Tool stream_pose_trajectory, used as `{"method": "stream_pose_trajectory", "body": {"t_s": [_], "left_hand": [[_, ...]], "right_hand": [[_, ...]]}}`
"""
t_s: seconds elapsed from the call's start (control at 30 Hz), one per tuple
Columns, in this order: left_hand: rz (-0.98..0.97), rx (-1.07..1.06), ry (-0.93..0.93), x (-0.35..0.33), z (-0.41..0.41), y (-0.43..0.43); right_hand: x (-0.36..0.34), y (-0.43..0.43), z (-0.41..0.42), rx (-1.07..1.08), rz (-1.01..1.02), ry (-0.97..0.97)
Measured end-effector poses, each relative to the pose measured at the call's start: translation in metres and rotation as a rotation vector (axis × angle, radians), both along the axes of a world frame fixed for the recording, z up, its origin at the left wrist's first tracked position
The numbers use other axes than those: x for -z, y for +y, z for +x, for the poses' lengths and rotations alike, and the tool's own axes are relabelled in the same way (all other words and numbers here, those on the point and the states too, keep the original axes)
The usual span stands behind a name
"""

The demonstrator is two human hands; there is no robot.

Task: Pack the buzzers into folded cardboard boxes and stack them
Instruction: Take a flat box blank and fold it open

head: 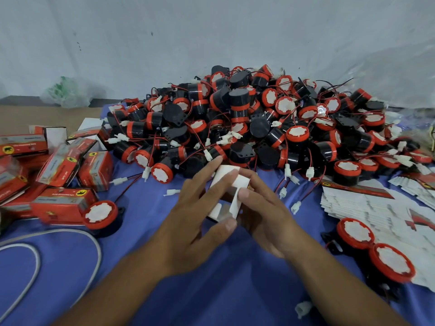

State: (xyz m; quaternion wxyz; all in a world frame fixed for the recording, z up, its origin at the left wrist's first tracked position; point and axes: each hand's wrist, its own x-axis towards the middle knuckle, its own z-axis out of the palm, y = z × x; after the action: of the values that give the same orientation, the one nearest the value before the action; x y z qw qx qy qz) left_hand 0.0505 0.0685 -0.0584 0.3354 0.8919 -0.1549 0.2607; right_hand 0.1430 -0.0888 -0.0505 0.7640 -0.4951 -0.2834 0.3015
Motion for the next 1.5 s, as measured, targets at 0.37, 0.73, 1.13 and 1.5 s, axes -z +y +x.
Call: {"method": "stream_pose_trajectory", "body": {"t_s": [0.37,0.73,1.13,1.5], "left_hand": [[0.11,-0.094,0.044,0.002,0.004,-0.001],[0.236,-0.101,0.068,0.001,0.004,0.005],[0.244,-0.036,0.048,-0.002,0.002,0.018],[0.276,-0.05,0.067,0.001,0.003,0.019]], "right_hand": [[0.002,0.002,0.001,-0.064,-0.089,-0.004],[0.004,0.005,-0.002,0.03,-0.285,-0.257],[-0.006,-0.007,0.001,-0.09,-0.363,-0.424],[0.006,0.002,-0.001,0.174,-0.364,-0.63]]}}
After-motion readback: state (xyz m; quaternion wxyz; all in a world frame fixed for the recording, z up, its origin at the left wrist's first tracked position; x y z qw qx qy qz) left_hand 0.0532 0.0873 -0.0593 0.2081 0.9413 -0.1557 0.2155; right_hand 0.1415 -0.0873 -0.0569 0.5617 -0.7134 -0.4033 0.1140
